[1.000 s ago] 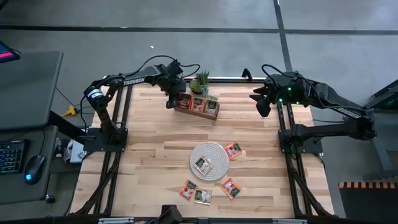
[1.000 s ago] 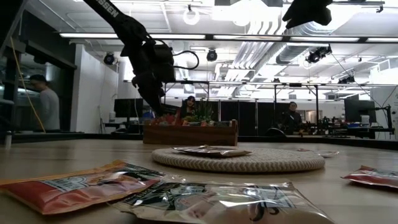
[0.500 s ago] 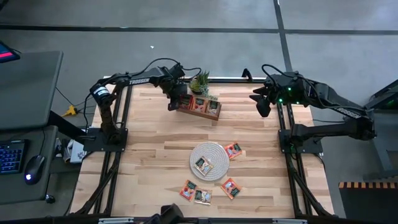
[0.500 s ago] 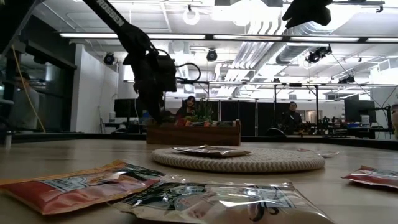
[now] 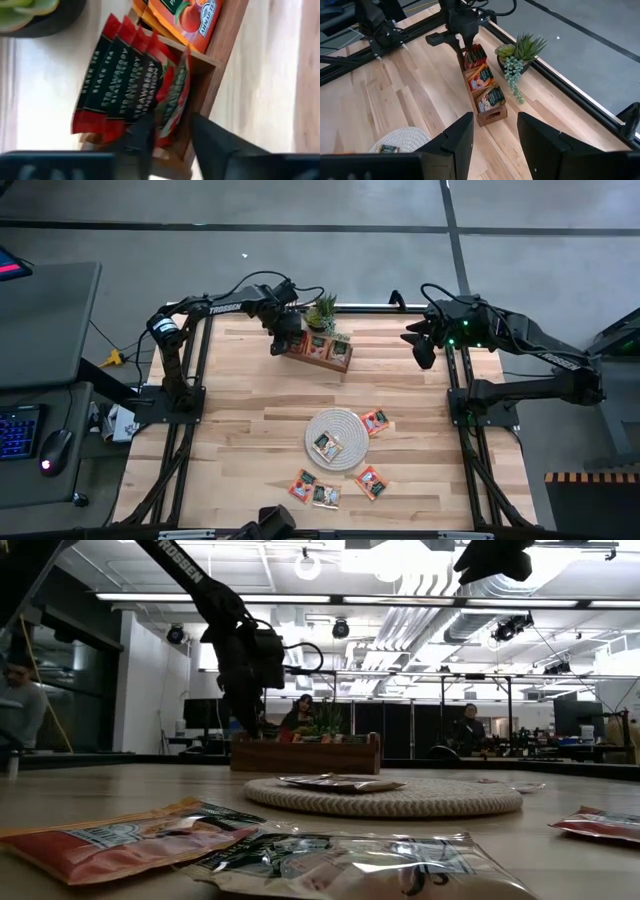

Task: Pick & Place Tea
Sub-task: Put the red tea bag into the left section of the wooden organizer, then put the orange tea bag into the middle section of the wooden organizer

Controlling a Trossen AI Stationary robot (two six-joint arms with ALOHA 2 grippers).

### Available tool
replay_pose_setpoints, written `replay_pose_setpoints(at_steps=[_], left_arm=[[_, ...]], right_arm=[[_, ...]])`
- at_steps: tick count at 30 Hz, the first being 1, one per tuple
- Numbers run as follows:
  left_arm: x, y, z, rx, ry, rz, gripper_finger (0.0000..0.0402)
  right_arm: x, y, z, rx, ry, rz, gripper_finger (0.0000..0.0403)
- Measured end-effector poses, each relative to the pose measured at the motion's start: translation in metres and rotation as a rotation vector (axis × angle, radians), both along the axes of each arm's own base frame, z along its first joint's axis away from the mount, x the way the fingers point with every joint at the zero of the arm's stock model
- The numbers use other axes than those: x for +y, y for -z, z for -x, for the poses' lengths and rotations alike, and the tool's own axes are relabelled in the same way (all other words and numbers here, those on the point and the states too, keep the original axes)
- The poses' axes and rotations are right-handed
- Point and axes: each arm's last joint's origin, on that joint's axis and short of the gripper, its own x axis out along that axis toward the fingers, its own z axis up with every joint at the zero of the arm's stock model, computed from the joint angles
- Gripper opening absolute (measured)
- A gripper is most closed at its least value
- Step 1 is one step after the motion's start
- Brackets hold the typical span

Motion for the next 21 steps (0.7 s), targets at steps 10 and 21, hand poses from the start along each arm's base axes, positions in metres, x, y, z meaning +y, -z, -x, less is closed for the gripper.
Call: replay_pose_setpoints(at_steps=[10, 21], left_arm=[[0.002, -0.015, -0.001, 0.052, 0.005, -0.036, 0.0221], [0.006, -0.051, -0.002, 0.144, -0.059, -0.093, 0.0223]], right_arm=[[0.0, 0.0, 0.0, 0.0, 0.0, 0.0, 0.0149], [0.0, 0.0, 0.0, 0.0, -0.003, -0.001, 0.0149]])
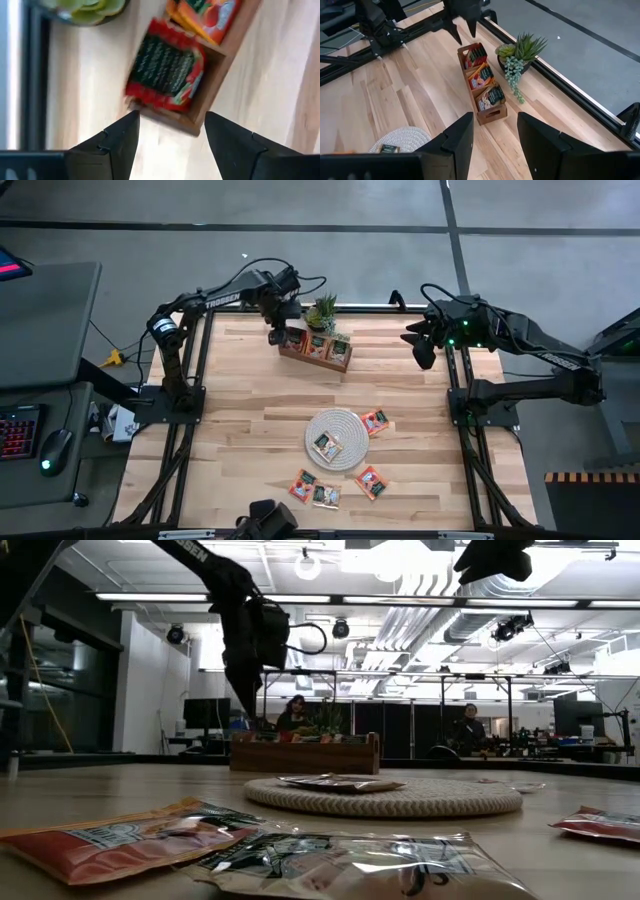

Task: Pick & Place Tea
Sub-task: Put the orange tea bag into the middle section of the wooden organizer

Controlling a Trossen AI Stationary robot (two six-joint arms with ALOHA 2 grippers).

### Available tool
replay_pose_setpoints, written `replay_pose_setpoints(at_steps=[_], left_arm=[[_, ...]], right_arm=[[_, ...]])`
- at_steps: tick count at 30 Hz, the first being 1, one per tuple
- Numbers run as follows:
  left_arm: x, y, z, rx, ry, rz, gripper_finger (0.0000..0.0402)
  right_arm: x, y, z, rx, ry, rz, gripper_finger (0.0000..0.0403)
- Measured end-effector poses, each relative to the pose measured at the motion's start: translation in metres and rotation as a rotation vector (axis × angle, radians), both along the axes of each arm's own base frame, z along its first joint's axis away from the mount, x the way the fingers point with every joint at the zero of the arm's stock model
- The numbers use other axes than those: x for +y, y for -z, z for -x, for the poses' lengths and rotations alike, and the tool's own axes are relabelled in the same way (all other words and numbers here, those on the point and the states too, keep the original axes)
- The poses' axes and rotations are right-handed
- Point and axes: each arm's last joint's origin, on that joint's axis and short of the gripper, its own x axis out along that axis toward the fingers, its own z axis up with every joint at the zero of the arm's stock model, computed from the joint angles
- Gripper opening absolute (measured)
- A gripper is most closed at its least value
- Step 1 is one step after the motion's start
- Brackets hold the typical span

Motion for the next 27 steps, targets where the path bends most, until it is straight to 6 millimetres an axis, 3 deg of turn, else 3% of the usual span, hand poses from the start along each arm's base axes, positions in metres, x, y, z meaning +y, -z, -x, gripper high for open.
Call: replay_pose_setpoints(at_steps=[7, 13, 20, 27], left_arm=[[-0.003, -0.032, 0.005, 0.003, -0.145, 0.004, 0.0223], [-0.029, -0.07, 0.016, -0.102, -0.234, 0.015, 0.0223], [-0.081, -0.113, 0.022, -0.236, -0.329, 0.007, 0.0223], [-0.145, -0.127, 0.005, -0.303, -0.44, 0.046, 0.0223]], right_arm=[[0.001, 0.004, 0.003, 0.052, -0.018, -0.007, 0.0149], [0.004, 0.009, 0.006, 0.11, -0.09, -0.037, 0.0149], [0.007, 0.011, 0.007, 0.152, -0.187, -0.032, 0.0149], [0.008, 0.017, 0.012, 0.198, -0.082, -0.123, 0.0149]])
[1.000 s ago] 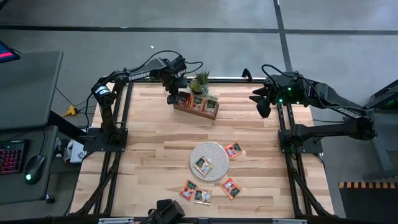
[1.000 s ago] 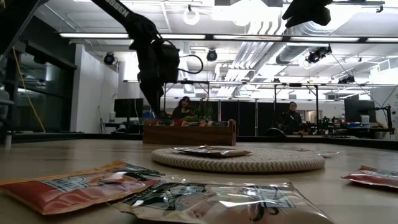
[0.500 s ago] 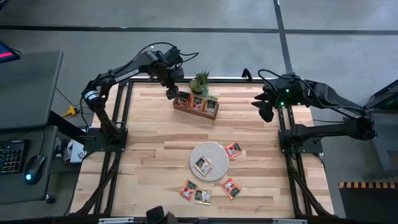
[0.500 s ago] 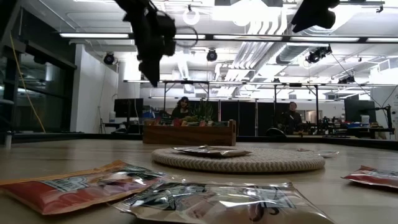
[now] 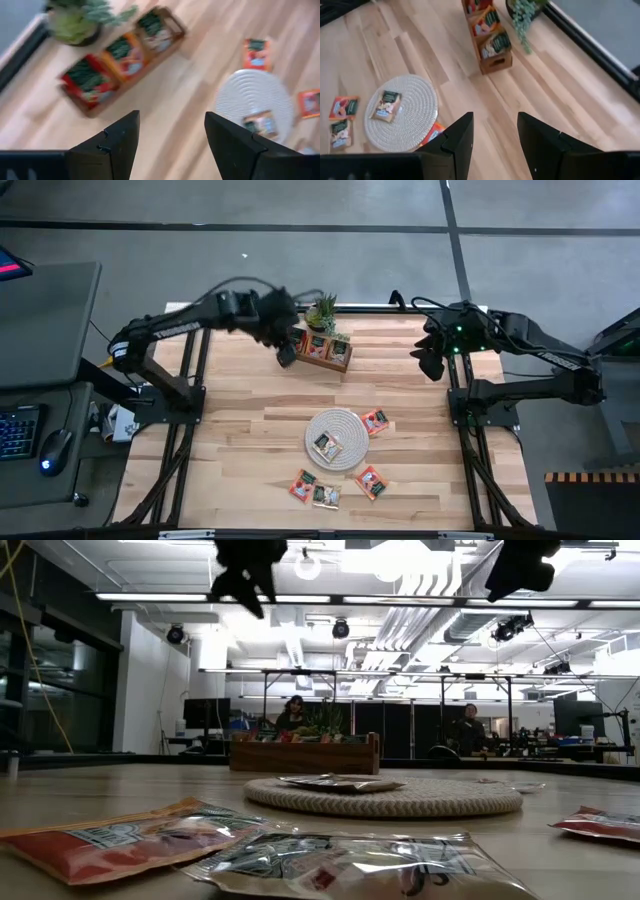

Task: Pick & Place Tea
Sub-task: Put the orange tea bag into the middle section of the wooden organizer

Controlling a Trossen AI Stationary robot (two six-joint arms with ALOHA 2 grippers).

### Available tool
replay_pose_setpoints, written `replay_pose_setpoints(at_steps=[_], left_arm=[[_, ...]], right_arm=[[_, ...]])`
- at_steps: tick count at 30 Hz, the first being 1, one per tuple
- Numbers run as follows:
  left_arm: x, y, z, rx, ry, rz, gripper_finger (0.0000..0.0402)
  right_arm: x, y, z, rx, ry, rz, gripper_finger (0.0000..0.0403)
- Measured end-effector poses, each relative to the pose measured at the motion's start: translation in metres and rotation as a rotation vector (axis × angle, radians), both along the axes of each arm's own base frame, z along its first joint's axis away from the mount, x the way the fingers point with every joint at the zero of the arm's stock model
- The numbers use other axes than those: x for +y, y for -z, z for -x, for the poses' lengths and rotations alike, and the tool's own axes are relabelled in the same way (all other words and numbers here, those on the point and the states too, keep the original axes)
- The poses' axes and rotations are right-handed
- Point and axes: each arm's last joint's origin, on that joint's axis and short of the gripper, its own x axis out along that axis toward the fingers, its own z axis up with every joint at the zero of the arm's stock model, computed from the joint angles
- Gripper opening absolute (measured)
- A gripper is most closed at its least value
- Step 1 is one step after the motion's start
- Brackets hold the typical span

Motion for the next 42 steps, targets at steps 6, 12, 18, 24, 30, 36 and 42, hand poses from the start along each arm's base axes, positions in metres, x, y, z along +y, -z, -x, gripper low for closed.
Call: replay_pose_setpoints(at_steps=[6, 12, 18, 24, 30, 36, 42], left_arm=[[-0.062, -0.001, -0.035, -0.161, 0.035, 0.019, 0.0223], [-0.108, 0.025, -0.084, -0.272, 0.077, 0.058, 0.0222], [-0.127, 0.077, -0.13, -0.251, 0.122, 0.156, 0.0175], [-0.135, 0.121, -0.163, -0.259, 0.22, 0.31, 0.0071], [-0.137, 0.147, -0.177, -0.236, 0.241, 0.294, 0.0008], [-0.132, 0.145, -0.189, -0.282, 0.295, 0.166, 0.0002], [-0.123, 0.138, -0.206, -0.281, 0.354, 0.13, 0.0001]], right_arm=[[0.002, 0.028, -0.005, 0.027, 0.01, -0.06, 0.0149], [0.004, 0.088, -0.016, -0.039, -0.037, -0.196, 0.0149], [0.006, 0.131, -0.016, -0.06, -0.045, -0.283, 0.0149], [0.007, 0.151, -0.013, -0.034, -0.029, -0.33, 0.0149], [0.007, 0.157, -0.014, -0.049, -0.051, -0.304, 0.0149], [0.007, 0.161, -0.016, -0.076, -0.087, -0.277, 0.015], [0.008, 0.17, -0.013, -0.051, -0.056, -0.311, 0.015]])
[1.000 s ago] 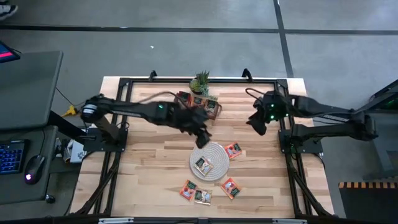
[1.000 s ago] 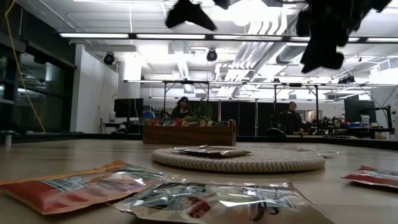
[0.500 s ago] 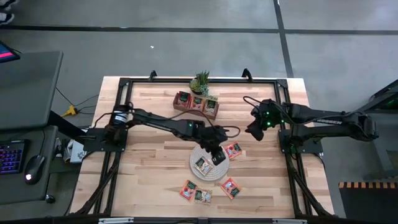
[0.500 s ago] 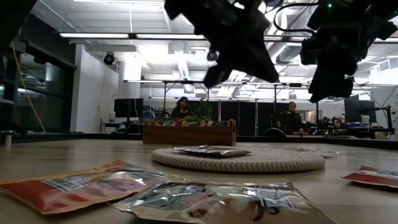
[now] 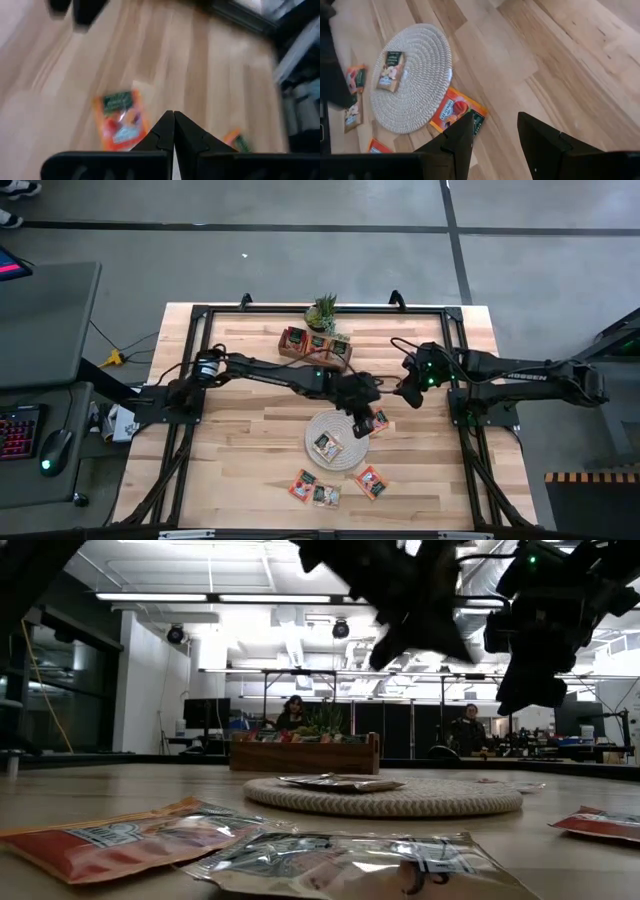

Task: Pick & Place Tea
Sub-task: Put the orange tea bag into the middle section of the wooden organizer

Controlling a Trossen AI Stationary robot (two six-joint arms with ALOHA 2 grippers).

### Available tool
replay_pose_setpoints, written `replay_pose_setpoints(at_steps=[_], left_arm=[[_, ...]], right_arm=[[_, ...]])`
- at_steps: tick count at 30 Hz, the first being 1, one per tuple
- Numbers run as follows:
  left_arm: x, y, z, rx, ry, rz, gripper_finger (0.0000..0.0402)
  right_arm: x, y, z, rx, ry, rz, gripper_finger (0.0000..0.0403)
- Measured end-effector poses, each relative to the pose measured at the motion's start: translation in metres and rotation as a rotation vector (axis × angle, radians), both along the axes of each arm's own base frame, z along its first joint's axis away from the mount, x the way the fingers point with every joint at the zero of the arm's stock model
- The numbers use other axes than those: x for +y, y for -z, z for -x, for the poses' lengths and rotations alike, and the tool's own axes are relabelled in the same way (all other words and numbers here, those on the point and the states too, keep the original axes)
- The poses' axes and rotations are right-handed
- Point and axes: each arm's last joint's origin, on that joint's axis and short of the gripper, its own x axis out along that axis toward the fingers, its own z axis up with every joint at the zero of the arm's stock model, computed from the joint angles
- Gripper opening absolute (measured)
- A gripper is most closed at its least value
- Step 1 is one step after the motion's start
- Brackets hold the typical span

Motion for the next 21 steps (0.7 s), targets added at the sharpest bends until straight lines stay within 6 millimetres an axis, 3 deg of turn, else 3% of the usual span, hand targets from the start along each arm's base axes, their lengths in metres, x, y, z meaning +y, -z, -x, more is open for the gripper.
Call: replay_pose_setpoints(at_steps=[2, 6, 8, 11, 21], left_arm=[[0.002, 0.007, 0.0, 0.104, 0.02, -0.033, 0.0], [0.004, 0.02, -0.02, 0.144, 0.045, -0.076, 0.0], [0.005, 0.02, -0.018, 0.216, 0.066, -0.084, 0.0], [0.005, 0.02, -0.03, 0.163, 0.096, -0.093, 0.0], [0.004, 0.027, -0.028, 0.191, 0.113, -0.1, 0.0]], right_arm=[[0.0, 0.002, 0.001, 0.009, 0.005, -0.007, 0.015], [0.0, 0.003, 0.001, 0.013, 0.004, -0.009, 0.015], [0.0, 0.003, 0.001, 0.016, 0.004, -0.01, 0.015], [0.001, 0.003, 0.002, 0.023, 0.006, -0.009, 0.015], [0.001, 0.006, 0.005, 0.068, 0.023, 0.006, 0.015]])
